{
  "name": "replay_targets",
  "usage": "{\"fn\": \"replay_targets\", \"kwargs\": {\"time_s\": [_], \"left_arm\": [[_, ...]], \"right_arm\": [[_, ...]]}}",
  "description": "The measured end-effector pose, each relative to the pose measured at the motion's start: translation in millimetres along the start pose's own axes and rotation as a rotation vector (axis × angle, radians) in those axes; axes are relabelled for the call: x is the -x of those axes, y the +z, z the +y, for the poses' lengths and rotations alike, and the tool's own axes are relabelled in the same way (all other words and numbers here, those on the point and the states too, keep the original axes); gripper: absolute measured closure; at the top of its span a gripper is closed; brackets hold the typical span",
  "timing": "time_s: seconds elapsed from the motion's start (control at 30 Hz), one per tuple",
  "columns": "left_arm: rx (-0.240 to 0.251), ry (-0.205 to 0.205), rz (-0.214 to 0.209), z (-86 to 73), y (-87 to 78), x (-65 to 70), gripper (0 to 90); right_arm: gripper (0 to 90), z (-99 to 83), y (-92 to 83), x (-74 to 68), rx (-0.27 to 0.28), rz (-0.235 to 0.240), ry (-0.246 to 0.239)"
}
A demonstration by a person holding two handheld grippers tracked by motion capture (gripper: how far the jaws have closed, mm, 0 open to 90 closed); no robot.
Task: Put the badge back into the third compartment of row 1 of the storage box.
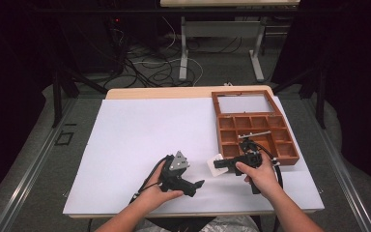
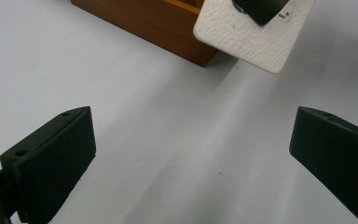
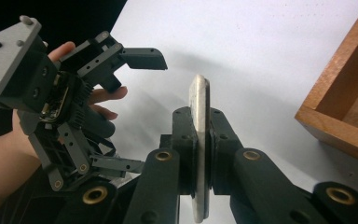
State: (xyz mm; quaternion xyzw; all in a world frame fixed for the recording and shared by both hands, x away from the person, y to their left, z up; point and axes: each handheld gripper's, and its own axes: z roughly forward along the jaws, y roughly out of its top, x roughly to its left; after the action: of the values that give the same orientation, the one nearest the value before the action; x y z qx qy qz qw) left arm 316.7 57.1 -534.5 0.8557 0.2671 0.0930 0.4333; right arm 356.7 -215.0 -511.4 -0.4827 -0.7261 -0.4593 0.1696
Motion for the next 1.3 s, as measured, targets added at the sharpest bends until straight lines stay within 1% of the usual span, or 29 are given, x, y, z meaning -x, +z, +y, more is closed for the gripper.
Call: {"fn": "replay_targets", "kwargs": {"time_s": [0.03, 0.07, 0.1, 0.13, 0.17, 0.23, 0.27, 0.37, 0.4, 0.43, 0.5, 0.53, 0.57, 0.6, 0.63, 0.67, 0.7, 0.77, 0.8, 0.83, 0.87, 0.9, 0.93, 0.97, 1.03, 1.13, 1.27, 1.3], "left_arm": [[0.018, -0.011, 0.000, -1.0, 1.0, -0.2, 0.7], [0.013, -0.003, -0.009, -0.6, 0.1, -1.9, 0.7], [0.025, -0.016, -0.007, -1.2, 0.4, -1.5, 0.7], [0.023, -0.009, -0.001, -0.8, -0.5, -2.6, 0.7], [0.022, -0.008, 0.001, -0.6, -1.3, -3.6, 0.8], [0.035, -0.029, 0.002, -0.5, -1.9, -4.4, 0.7], [0.046, -0.022, 0.010, -0.1, -2.0, -5.8, 0.8], [0.053, -0.031, 0.018, 0.0, -3.2, -7.9, 0.8], [0.047, -0.025, 0.027, 0.2, -4.1, -9.1, 0.7], [0.049, -0.031, 0.030, 0.1, -4.7, -10.0, 0.7], [0.051, -0.045, 0.049, -0.3, -5.8, -12.2, 0.7], [0.055, -0.055, 0.042, -0.6, -6.1, -13.6, 0.7], [0.047, -0.054, 0.046, -0.4, -7.3, -15.4, 0.7], [0.059, -0.057, 0.047, -0.7, -7.0, -16.9, 0.7], [0.055, -0.060, 0.052, -0.8, -7.7, -17.9, 0.7], [0.051, -0.069, 0.045, -1.0, -8.4, -19.0, 0.7], [0.050, -0.065, 0.042, -1.2, -8.8, -20.6, 0.7], [0.053, -0.070, 0.045, -1.8, -9.1, -22.1, 0.8], [0.048, -0.074, 0.042, -1.8, -9.5, -22.7, 0.7], [0.055, -0.071, 0.052, -2.1, -9.2, -23.2, 0.7], [0.054, -0.077, 0.050, -2.4, -9.4, -23.4, 0.8], [0.049, -0.073, 0.043, -1.9, -9.7, -24.4, 0.8], [0.049, -0.074, 0.043, -1.8, -9.7, -24.7, 0.8], [0.050, -0.076, 0.045, -1.7, -9.6, -24.9, 0.8], [0.059, -0.080, 0.049, -1.6, -9.0, -25.1, 0.8], [0.061, -0.076, 0.055, -1.1, -9.2, -25.8, 0.8], [0.057, -0.085, 0.054, -1.0, -9.5, -27.2, 0.8], [0.063, -0.080, 0.055, -1.1, -9.2, -28.1, 0.8]], "right_arm": [[84.2, 0.3, -0.8, 0.3, 0.001, 0.000, 0.002], [84.2, 0.7, -1.5, 0.2, 0.005, -0.009, 0.006], [84.2, 0.8, -2.3, 0.6, 0.007, -0.002, 0.003], [84.1, 0.8, -2.7, 0.6, 0.017, -0.005, 0.008], [84.2, 1.4, -3.7, 0.9, 0.008, -0.004, 0.005], [84.1, 2.1, -5.2, 1.4, -0.005, -0.010, 0.006], [84.1, 2.1, -5.3, 1.8, 0.000, -0.013, 0.003], [84.1, 2.4, -5.1, 2.2, 0.014, -0.020, 0.005], [84.2, 2.8, -5.5, 2.4, 0.016, -0.021, 0.004], [84.2, 3.3, -6.2, 2.8, 0.017, -0.025, 0.002], [84.2, 4.5, -6.4, 3.4, 0.036, -0.022, 0.003], [84.2, 5.5, -7.4, 3.8, 0.031, -0.028, 0.000], [84.2, 6.3, -7.8, 3.9, 0.033, -0.031, 0.001], [84.2, 7.1, -8.5, 4.3, 0.034, -0.029, -0.003], [84.2, 8.0, -9.4, 4.5, 0.033, -0.036, -0.011], [84.2, 9.0, -9.8, 3.7, 0.032, -0.042, -0.008], [84.2, 10.0, -10.7, 4.4, 0.033, -0.051, -0.022], [84.2, 12.0, -12.3, 4.9, 0.040, -0.060, -0.029], [84.2, 13.2, -13.7, 5.5, 0.038, -0.073, -0.037], [84.2, 14.1, -14.5, 6.5, 0.046, -0.072, -0.042], [84.2, 15.3, -16.1, 6.7, 0.044, -0.076, -0.045], [84.2, 16.0, -17.1, 6.6, 0.048, -0.078, -0.047], [84.2, 17.4, -18.2, 6.8, 0.050, -0.083, -0.058], [84.2, 18.6, -18.8, 6.6, 0.061, -0.087, -0.063], [84.2, 21.5, -22.1, 6.6, 0.071, -0.108, -0.100], [84.2, 26.9, -27.5, 5.0, 0.078, -0.148, -0.141], [84.2, 34.9, -33.5, 2.7, 0.081, -0.201, -0.203], [84.2, 36.7, -35.1, 2.6, 0.081, -0.212, -0.212]]}}
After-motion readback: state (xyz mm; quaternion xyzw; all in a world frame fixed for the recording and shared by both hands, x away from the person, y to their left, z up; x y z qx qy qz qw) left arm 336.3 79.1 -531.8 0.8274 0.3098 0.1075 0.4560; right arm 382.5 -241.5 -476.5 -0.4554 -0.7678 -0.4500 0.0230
